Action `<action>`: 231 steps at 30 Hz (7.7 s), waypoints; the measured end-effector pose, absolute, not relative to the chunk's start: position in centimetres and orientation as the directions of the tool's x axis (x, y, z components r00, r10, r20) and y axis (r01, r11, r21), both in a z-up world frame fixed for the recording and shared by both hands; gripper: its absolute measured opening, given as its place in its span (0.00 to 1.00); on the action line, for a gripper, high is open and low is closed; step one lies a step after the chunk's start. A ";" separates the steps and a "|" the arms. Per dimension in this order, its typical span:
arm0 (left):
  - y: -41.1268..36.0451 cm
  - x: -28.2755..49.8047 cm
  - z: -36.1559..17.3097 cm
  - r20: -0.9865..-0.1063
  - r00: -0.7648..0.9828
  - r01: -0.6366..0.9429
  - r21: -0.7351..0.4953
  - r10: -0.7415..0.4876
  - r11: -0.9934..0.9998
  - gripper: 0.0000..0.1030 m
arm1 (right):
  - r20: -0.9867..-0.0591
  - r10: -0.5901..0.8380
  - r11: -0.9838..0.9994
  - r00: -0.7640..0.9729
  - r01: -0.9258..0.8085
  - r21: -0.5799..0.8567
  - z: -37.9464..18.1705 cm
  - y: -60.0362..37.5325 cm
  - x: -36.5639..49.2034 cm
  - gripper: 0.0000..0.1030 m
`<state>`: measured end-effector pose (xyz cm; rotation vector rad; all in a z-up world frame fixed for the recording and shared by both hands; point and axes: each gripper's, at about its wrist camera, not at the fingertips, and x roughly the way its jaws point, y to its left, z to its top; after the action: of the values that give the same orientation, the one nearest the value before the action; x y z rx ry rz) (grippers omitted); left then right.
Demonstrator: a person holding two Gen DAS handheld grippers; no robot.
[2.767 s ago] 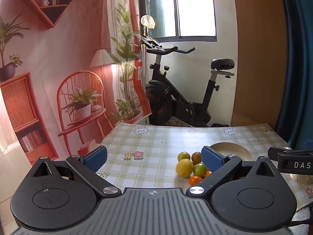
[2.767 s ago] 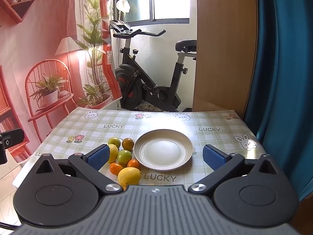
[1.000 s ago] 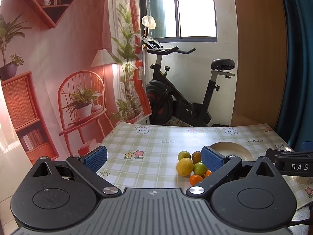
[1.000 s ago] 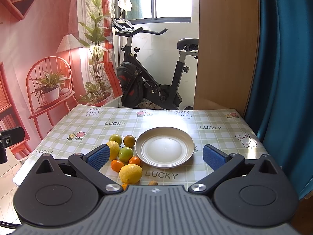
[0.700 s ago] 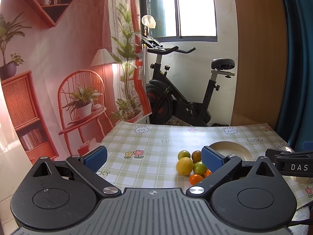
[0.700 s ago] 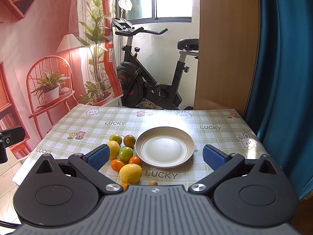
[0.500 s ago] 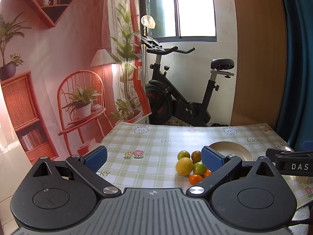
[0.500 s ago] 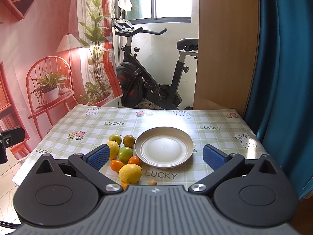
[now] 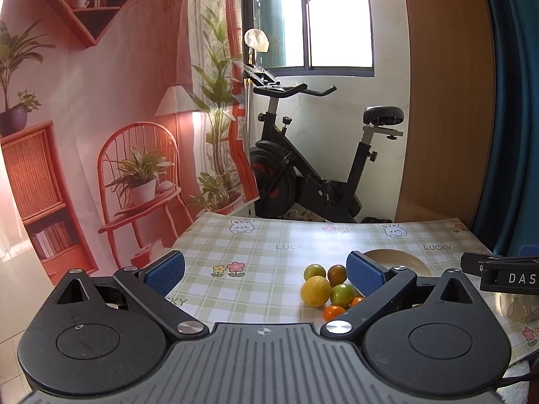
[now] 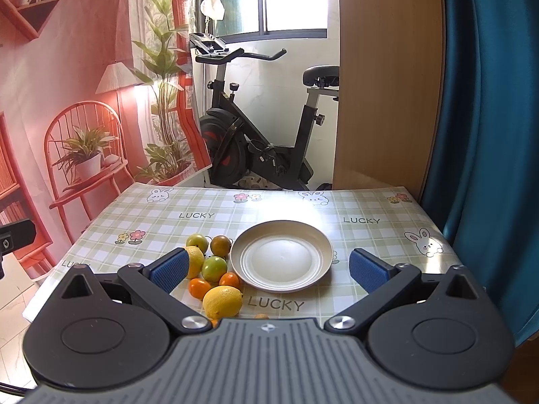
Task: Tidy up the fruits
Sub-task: 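Move the left gripper toward the orange beside the lemon, then close the left gripper around the orange, then carry the orange with the left gripper over the plate and lower it, then open the left gripper to release the orange and lift away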
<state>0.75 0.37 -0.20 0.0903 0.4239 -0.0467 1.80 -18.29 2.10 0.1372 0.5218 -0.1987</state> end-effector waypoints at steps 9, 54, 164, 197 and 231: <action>1.2 3.6 -0.9 -0.366 0.930 0.021 0.121 0.025 0.992 1.00 | -0.368 -0.138 0.973 0.919 0.196 0.124 1.0 -20.7 3.7 1.00; -1.3 11.3 -11.6 -0.589 0.796 0.218 0.062 -0.141 0.974 0.96 | -0.590 0.146 0.984 0.794 -0.056 0.168 -11.3 -19.7 10.5 1.00; -12.3 25.6 -14.4 -0.767 0.438 0.565 -0.170 -0.468 0.808 0.40 | -0.627 0.233 0.973 0.744 -0.176 0.152 -13.8 -23.7 20.3 0.44; -12.8 32.0 -15.7 -0.752 0.532 0.479 -0.111 -0.389 0.871 0.41 | -0.620 0.243 0.960 0.746 -0.092 0.266 -16.7 -26.0 28.6 0.55; -1.9 17.2 -12.5 -0.549 0.792 0.265 -0.084 -0.266 0.961 0.41 | -0.506 0.156 0.974 0.848 -0.046 0.222 -15.8 -25.4 14.1 0.48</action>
<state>17.23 -1.85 -12.53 -0.0027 0.5906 -0.2854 14.14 -25.35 -15.76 0.2050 0.5489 0.1072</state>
